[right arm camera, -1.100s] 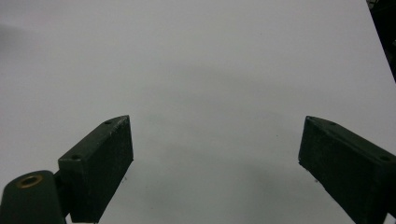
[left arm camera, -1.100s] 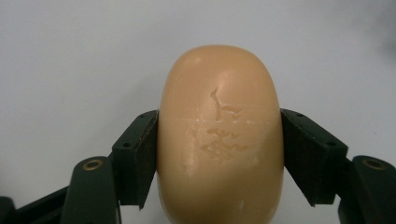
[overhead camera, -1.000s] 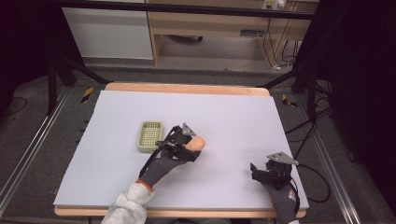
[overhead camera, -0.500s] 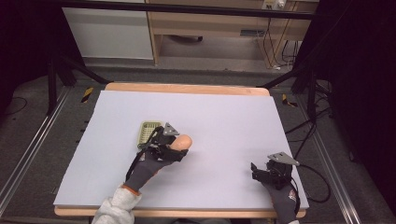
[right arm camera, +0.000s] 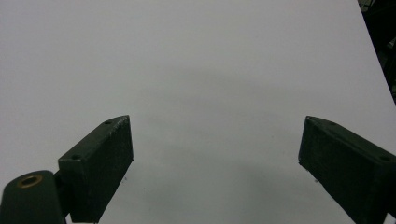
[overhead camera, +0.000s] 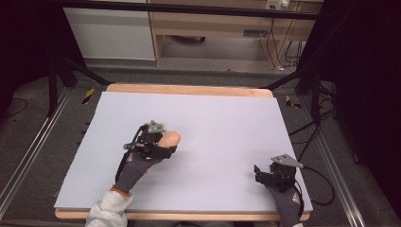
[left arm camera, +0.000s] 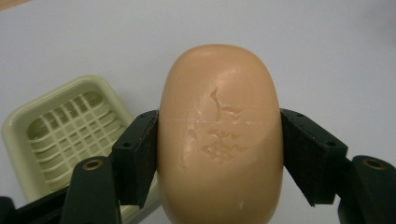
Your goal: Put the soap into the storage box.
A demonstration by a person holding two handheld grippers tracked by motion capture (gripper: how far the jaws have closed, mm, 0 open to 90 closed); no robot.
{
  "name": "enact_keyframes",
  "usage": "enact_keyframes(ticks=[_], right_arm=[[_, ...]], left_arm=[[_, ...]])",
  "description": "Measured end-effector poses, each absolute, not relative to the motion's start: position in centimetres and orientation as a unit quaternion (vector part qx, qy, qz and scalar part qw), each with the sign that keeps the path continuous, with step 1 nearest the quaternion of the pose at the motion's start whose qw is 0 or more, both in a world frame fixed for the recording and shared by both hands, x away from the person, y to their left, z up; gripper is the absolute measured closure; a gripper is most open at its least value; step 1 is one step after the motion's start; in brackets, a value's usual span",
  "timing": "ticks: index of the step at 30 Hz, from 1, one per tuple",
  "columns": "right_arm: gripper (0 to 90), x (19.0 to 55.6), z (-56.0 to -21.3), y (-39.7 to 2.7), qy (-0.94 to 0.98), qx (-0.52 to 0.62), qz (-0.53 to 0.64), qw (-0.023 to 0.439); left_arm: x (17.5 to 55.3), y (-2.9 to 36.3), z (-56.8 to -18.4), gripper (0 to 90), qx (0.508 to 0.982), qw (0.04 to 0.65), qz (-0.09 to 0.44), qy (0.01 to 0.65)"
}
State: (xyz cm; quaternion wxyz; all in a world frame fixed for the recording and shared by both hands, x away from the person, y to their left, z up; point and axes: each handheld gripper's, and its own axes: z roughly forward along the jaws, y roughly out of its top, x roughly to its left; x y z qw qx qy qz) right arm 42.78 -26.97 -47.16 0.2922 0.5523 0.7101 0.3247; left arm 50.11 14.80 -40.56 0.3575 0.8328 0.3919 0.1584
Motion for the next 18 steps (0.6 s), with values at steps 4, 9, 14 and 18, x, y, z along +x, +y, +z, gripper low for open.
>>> enact_keyframes(ticks=[4,9,14,18], right_arm=[[10.3,42.8,-47.2,-26.9,0.711,0.551,0.325,0.292],[10.3,42.8,-47.1,-26.9,0.711,0.551,0.326,0.291],[10.3,42.8,-47.2,-26.9,0.713,0.549,0.324,0.292],[10.3,42.8,-47.1,-26.9,0.712,0.55,0.325,0.291]], left_arm=[[50.6,15.5,-40.7,31.6,0.823,0.361,0.163,0.407],[51.1,16.1,-40.7,31.5,0.816,0.361,0.17,0.419],[51.7,16.7,-40.8,31.6,0.808,0.362,0.178,0.429],[52.3,17.2,-41.2,31.6,0.806,0.355,0.183,0.438]])
